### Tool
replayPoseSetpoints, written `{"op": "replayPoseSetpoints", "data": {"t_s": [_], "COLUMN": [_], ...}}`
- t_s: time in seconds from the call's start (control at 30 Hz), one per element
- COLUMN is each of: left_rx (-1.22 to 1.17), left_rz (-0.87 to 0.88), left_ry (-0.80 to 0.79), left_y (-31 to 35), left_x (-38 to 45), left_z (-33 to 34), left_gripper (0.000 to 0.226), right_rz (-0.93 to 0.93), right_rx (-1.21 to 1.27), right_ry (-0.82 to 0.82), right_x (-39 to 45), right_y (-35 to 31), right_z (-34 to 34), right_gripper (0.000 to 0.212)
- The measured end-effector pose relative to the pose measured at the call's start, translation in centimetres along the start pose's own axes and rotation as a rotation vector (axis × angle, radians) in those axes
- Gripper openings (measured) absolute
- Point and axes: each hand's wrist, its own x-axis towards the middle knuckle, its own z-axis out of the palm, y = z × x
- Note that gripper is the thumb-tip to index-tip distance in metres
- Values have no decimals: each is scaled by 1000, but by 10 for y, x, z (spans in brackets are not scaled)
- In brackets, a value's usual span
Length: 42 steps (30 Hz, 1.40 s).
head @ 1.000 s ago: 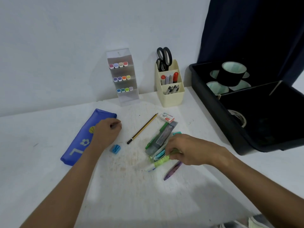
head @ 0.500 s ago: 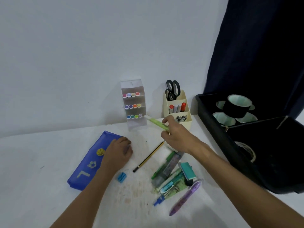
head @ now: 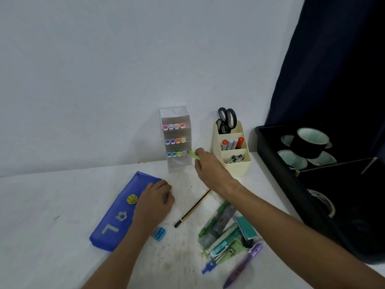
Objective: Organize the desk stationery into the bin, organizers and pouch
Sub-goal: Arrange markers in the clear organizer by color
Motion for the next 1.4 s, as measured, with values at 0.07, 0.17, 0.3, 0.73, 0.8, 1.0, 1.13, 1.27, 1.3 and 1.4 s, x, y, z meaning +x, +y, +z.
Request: {"op": "replayPoseSetpoints", "data": {"t_s": [0.07,0.17,0.3,0.73,0.8,1.0,1.13,1.27,1.3,1.4], "left_rx": [8,11,5,-1,-1,-11,-12,-5,-5,-20], "left_rz": [1,0,2,-2,0,-2,-9,-7,-7,-25], "left_ry": [2,12,20,15,16,18,17,11,11,-1], "left_y": [-1,-1,-2,-2,-3,-3,-3,-3,-3,-1], "left_x": [0,1,1,2,2,2,2,2,2,3], "left_z": [1,3,3,3,4,5,4,3,2,0], "left_gripper": [48,47,44,48,48,43,42,46,46,35], "right_rz": [3,29,79,42,33,16,5,-34,-44,-47], "right_rx": [8,32,76,-214,-242,-279,-249,-127,-87,39], "right_ry": [-12,-29,-84,-164,-156,-147,-185,-162,-139,-70], "right_x": [8,24,40,61,61,60,56,43,38,21], "right_y": [0,-4,-9,-2,-1,1,0,-4,-5,-9], "right_z": [5,6,5,15,17,18,14,5,3,2], "right_gripper": [21,26,28,24,24,24,28,38,39,40]}}
